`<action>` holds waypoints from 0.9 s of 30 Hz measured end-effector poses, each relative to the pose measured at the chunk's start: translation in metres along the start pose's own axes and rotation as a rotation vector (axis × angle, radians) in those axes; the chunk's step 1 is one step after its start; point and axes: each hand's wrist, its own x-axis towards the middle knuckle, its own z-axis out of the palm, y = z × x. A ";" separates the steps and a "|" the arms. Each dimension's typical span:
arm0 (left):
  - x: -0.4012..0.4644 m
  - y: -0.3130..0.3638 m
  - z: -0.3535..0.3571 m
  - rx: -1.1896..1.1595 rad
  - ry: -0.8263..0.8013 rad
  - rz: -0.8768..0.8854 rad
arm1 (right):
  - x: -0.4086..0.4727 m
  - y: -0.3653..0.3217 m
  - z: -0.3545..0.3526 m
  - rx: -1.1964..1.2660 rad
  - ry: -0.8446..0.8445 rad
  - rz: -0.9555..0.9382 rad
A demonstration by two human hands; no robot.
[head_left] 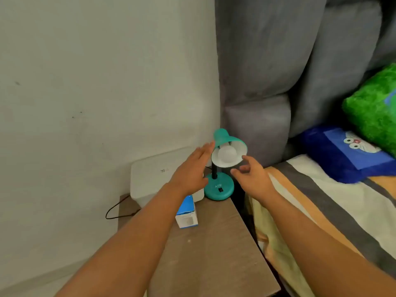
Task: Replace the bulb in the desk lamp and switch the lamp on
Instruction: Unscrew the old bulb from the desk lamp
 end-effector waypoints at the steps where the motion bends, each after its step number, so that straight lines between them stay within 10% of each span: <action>1: 0.010 -0.002 0.004 0.010 0.021 0.036 | 0.007 0.001 0.005 0.053 0.023 0.012; 13: 0.077 -0.022 0.018 -0.023 0.010 0.246 | 0.061 -0.001 0.051 0.520 0.169 0.185; 27: 0.079 -0.028 0.035 -0.046 0.021 0.254 | 0.056 0.016 0.060 0.161 0.383 -0.152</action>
